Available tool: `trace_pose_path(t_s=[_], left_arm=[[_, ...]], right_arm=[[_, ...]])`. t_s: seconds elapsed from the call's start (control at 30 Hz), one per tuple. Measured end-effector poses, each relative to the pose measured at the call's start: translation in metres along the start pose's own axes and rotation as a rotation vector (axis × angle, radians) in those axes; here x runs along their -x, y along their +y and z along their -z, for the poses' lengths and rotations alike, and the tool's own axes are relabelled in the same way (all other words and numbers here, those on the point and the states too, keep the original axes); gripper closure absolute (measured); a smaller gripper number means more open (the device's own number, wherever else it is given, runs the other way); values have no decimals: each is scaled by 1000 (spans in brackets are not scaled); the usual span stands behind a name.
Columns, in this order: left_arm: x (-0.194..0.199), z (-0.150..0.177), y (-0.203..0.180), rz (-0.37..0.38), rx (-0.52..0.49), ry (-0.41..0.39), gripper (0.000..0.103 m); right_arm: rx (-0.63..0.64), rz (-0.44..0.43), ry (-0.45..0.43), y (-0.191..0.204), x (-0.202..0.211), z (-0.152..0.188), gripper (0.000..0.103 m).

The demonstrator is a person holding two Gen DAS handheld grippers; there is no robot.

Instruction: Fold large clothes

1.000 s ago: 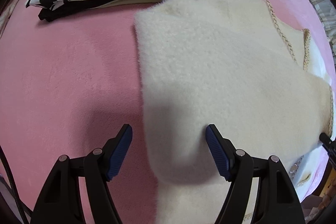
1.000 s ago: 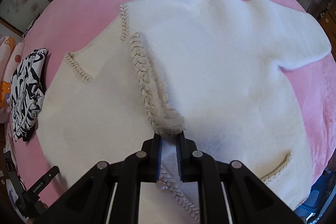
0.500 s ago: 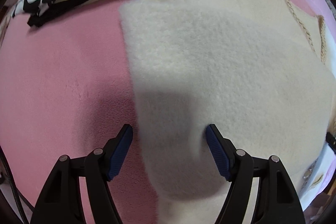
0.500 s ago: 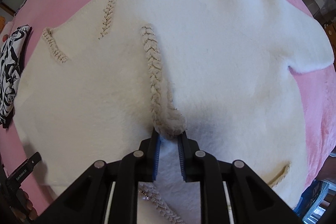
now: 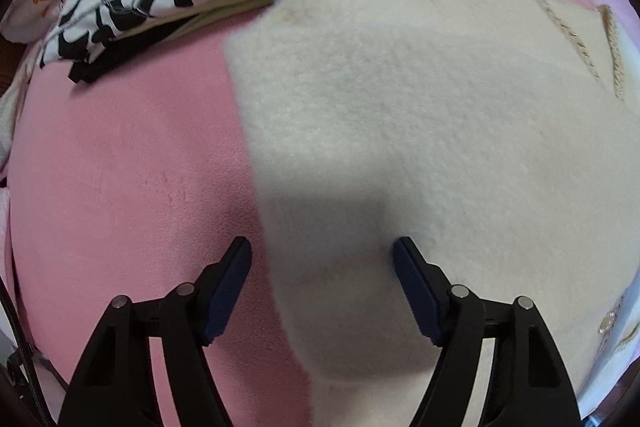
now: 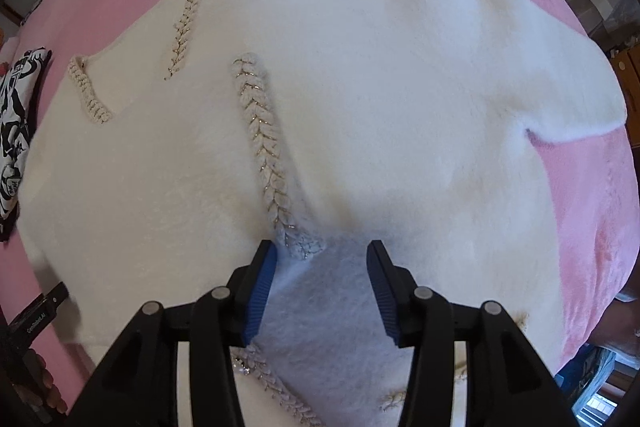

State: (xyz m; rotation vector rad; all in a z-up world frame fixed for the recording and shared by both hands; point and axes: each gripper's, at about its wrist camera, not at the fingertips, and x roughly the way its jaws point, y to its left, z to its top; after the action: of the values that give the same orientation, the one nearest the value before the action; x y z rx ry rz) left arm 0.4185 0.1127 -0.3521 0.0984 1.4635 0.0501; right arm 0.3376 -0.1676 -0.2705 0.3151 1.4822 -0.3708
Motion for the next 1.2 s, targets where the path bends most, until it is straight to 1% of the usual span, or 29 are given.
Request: trace_pose_path(t_s=[0.07, 0.1, 0.17, 0.23, 0.33, 0.37, 0.4, 0.43, 0.5, 0.57, 0.6, 0.63, 0.67, 0.7, 0.73, 0.77, 0.83, 0.93, 1.07, 1.13, 1.2], left_arm=[[10, 6, -1, 18, -2, -16, 32], [17, 10, 0, 43, 4, -24, 32], [33, 18, 0, 94, 23, -50, 32], [52, 28, 1, 128, 33, -81, 32], [80, 45, 6, 157, 32, -112, 32], [89, 48, 12, 159, 25, -123, 32], [104, 57, 26, 154, 15, -141, 31], [115, 63, 28, 149, 6, -158, 31], [143, 75, 57, 158, -14, -194, 31], [173, 91, 67, 170, -36, -219, 31], [176, 82, 74, 180, -45, -227, 31], [192, 93, 83, 190, -52, -237, 31], [208, 98, 86, 201, -58, -249, 29], [217, 101, 88, 211, -60, -257, 24], [226, 105, 88, 223, -63, -263, 22], [237, 109, 87, 239, -68, -268, 21], [250, 117, 80, 268, -81, -270, 21], [261, 127, 64, 299, -107, -260, 21], [275, 141, 34, 333, -130, -244, 20], [282, 148, 18, 335, -141, -249, 20], [290, 154, -3, 329, -150, -257, 13]], right_arm=[[-1, 8, -6, -4, 8, 4, 56], [-1, 3, -12, -7, 13, 6, 56], [-9, -20, -26, -10, 23, 11, 56], [-20, -46, -39, -12, 36, 20, 55], [-35, -52, -58, -16, 56, 35, 55], [-46, -56, -63, -19, 63, 42, 55], [-56, -67, -71, -21, 70, 48, 55], [-67, -75, -77, -19, 77, 56, 55], [-88, -89, -103, -24, 99, 74, 55], [-100, -95, -135, -32, 120, 89, 52], [-106, -97, -152, -36, 132, 96, 49], [-112, -103, -169, -37, 141, 102, 47], [-118, -108, -182, -31, 147, 104, 46], [-122, -109, -191, -27, 150, 106, 44], [-125, -110, -198, -29, 159, 113, 42], [-124, -114, -204, -29, 164, 107, 41], [-122, -122, -221, -30, 178, 114, 37], [-124, -129, -233, -43, 189, 120, 35], [-140, -151, -242, -72, 200, 125, 35], [-152, -163, -250, -89, 204, 125, 35], [-170, -172, -249, -112, 205, 122, 35]])
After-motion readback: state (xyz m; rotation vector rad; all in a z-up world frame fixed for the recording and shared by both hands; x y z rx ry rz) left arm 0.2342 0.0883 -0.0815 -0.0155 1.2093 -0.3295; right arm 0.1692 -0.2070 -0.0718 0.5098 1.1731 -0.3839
